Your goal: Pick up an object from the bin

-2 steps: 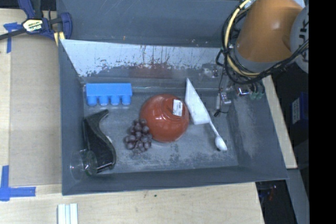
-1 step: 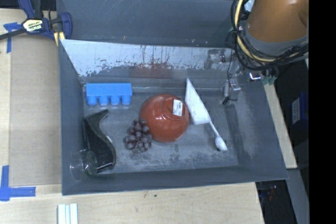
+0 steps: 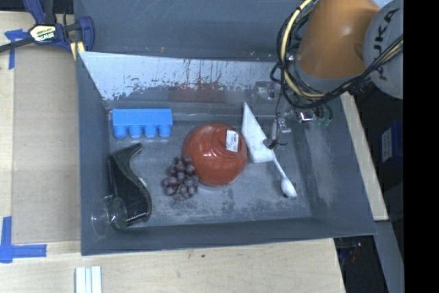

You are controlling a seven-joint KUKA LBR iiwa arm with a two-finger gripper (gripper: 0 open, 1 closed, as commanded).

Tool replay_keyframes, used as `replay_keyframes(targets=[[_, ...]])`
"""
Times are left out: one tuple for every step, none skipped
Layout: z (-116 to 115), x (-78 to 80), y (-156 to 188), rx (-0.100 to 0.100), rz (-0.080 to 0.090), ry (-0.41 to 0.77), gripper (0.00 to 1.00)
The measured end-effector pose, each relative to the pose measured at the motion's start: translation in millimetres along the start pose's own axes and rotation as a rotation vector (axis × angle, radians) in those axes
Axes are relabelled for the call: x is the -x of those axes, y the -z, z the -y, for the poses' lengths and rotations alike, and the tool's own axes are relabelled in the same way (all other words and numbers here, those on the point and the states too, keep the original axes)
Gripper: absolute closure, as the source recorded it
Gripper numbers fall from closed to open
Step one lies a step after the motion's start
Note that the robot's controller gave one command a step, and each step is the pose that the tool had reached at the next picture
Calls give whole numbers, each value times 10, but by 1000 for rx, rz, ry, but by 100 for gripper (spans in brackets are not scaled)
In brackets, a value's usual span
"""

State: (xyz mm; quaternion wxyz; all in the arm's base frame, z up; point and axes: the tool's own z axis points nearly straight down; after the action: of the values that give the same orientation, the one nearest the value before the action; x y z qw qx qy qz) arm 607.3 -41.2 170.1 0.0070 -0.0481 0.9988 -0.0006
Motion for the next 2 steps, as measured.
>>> replay_keyframes(targets=[[-28,26,-78,-2,5,38,0],[-101,62,-63,-2,6,6,0]])
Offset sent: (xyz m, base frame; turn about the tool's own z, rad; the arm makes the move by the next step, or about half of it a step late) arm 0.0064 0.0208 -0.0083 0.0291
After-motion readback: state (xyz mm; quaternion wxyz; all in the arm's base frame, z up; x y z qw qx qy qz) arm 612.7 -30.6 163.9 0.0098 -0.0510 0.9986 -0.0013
